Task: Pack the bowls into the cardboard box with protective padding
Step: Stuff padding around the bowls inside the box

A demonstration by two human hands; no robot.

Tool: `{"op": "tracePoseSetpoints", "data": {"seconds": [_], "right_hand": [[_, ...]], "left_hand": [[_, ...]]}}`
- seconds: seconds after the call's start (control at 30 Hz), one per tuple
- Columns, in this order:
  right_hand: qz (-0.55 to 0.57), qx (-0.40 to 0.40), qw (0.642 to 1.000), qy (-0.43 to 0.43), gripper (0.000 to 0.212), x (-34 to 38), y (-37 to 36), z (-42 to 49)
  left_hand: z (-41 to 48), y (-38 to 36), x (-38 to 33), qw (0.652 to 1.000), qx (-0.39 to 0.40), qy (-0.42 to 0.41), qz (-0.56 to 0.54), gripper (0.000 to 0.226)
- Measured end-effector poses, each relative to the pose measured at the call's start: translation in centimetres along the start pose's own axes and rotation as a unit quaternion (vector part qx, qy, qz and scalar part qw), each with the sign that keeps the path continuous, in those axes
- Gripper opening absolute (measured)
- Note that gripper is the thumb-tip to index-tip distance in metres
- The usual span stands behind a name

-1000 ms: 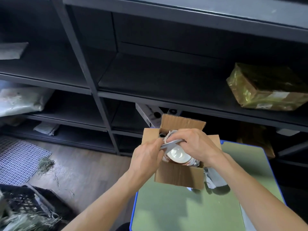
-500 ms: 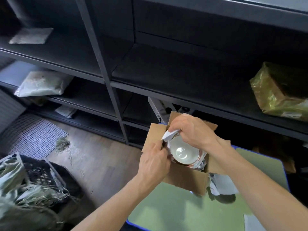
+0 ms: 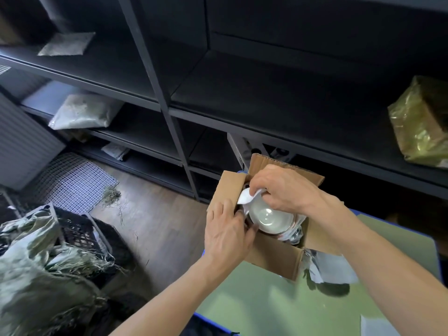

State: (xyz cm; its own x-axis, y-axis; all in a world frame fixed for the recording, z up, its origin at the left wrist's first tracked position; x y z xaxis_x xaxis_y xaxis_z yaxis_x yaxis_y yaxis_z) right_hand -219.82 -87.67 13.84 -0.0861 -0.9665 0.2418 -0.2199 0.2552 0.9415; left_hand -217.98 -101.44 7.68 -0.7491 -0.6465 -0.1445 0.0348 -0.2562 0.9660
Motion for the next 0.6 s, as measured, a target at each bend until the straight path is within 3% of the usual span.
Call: {"op": "tracePoseSetpoints", "data": {"seconds": [0.23,0.43,0.6], "right_hand": [[0.01,-0.051,0.999,0.01,0.046,0.3,0.5,0.5],[-0.063,0.022,0.998,0.021,0.037,0.7,-1.9,-0.4],[-0.084,0.059,0.994,0.038,0.054,0.7,-2.4,-0.7]], "left_hand": [[0.4,-0.6,0.1,0.999,-0.016,0.026,-0.02,0.017],[0.3,-0.7,0.0,0.999,-0.038,0.024,-0.016,0.017],[0.3,-0.6,-0.2,0.999,-0.031,0.019,0.012,0.019]]}}
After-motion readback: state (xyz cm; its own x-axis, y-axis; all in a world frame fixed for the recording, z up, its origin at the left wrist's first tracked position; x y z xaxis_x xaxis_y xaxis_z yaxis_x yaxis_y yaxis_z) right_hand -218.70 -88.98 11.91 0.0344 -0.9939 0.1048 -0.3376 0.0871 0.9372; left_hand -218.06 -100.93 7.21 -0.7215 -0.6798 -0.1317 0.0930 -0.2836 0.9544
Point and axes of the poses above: each hand's wrist, its own z-axis towards the middle knuckle, its own y-axis out of the back of the hand, x = y × z, the point moved 7 cm from there along z, towards the middle knuckle, and after that the axes turned 12 degrees about -y, right-handed, at the moved point
